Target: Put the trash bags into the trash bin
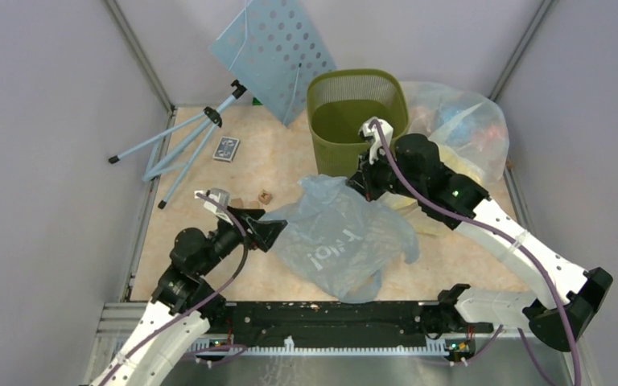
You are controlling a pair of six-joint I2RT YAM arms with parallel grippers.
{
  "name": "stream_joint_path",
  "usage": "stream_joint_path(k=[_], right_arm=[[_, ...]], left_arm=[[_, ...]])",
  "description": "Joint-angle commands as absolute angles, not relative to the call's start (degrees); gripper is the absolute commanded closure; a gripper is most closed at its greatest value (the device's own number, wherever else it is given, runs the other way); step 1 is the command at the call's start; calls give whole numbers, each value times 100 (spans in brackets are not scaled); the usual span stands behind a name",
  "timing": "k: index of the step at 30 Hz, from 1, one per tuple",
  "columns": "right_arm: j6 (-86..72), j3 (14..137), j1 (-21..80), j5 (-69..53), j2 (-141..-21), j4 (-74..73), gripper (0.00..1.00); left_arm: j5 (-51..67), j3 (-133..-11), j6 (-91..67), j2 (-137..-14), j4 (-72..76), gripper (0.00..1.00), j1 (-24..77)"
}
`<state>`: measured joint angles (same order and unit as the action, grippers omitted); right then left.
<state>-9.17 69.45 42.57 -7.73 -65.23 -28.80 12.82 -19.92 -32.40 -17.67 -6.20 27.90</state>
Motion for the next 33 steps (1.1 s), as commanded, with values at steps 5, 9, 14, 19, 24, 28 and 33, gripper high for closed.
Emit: stream_joint_path(k=[5, 9, 14, 19, 24, 28, 33], right_arm=[[-991, 7199, 4212, -1072, -6477, -2742, 100], [-1013, 7281, 4218, -1097, -6456, -2767, 100], [-1045, 7345, 4219, -1124, -6428, -2829, 100], [-1060, 7426, 4218, -1125, -6373, -2862, 100], [-1063, 7718, 4219, -1160, -6317, -3124, 100], [-1028, 8154, 4218, -1003, -6242, -3462, 100], [-696, 9036, 4223, -641, -6341, -4104, 100]], left_arm=[[2614, -3060, -1794, -3034, 260, 8, 2794], [3173, -3318, -1699, -3862, 442, 12, 2801], [3293, -3277, -1715, -4277, 919, 14, 2815], [3865, -3223, -1940, -4666, 1538, 32, 2867], [4199, -3400, -2048, -4921, 1870, 73, 2903], [4536, -3741, -2455, -5210, 2431, 100, 2962], [4432, -4778, -2613, -5754, 2380, 100, 3077]])
